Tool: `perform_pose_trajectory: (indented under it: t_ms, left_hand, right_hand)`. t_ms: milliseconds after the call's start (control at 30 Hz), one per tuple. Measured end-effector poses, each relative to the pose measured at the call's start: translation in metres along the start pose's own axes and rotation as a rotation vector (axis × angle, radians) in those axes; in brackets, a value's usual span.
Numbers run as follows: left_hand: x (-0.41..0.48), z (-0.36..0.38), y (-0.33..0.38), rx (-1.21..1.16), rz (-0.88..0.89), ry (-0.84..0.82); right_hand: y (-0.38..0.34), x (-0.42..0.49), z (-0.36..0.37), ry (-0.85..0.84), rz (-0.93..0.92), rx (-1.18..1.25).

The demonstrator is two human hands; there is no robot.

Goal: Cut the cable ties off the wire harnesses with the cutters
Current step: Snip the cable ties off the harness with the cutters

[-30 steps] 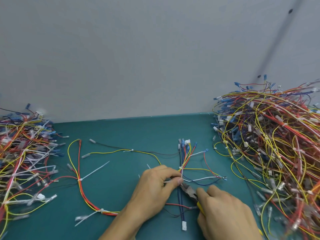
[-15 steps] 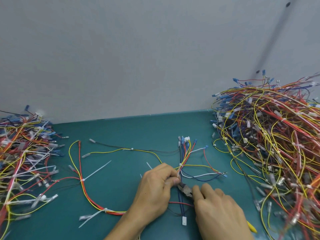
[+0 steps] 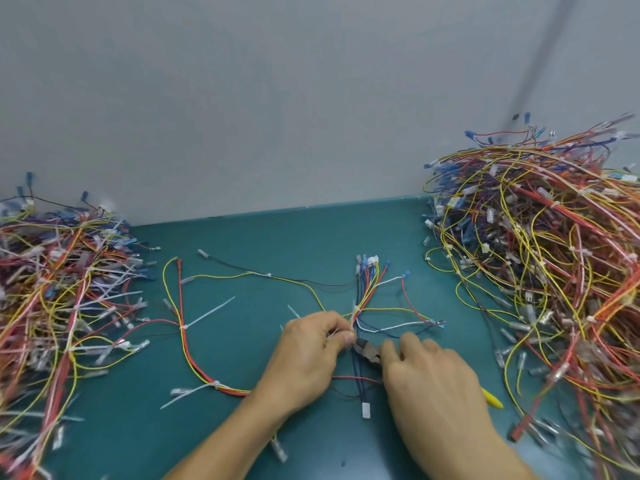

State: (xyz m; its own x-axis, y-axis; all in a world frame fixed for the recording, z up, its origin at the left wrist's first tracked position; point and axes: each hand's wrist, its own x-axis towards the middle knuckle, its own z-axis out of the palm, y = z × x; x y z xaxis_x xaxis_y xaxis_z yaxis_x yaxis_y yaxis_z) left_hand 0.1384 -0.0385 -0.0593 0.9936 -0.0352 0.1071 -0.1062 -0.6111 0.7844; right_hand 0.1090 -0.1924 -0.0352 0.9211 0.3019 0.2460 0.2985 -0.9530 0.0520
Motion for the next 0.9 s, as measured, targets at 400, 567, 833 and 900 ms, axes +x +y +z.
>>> perform_pose_trajectory:
  t_ms: [400, 567, 833, 900]
  left_hand:
    - [-0.010, 0.000, -0.007, -0.210, -0.073, 0.072]
    - [-0.007, 0.000, -0.008, -0.224, -0.088, 0.063]
    - [-0.008, 0.001, -0.007, -0.210, -0.096, 0.066]
    - [-0.008, 0.000, -0.006, -0.196, -0.091, 0.066]
  right_hand:
    - [-0.006, -0.019, 0.015, 0.209, -0.067, -0.069]
    - [-0.006, -0.019, 0.013, 0.226, -0.073, -0.089]
    - [-0.007, -0.019, 0.011, 0.188, -0.088, -0.116]
    - [-0.007, -0.018, 0.010, 0.172, -0.082, -0.123]
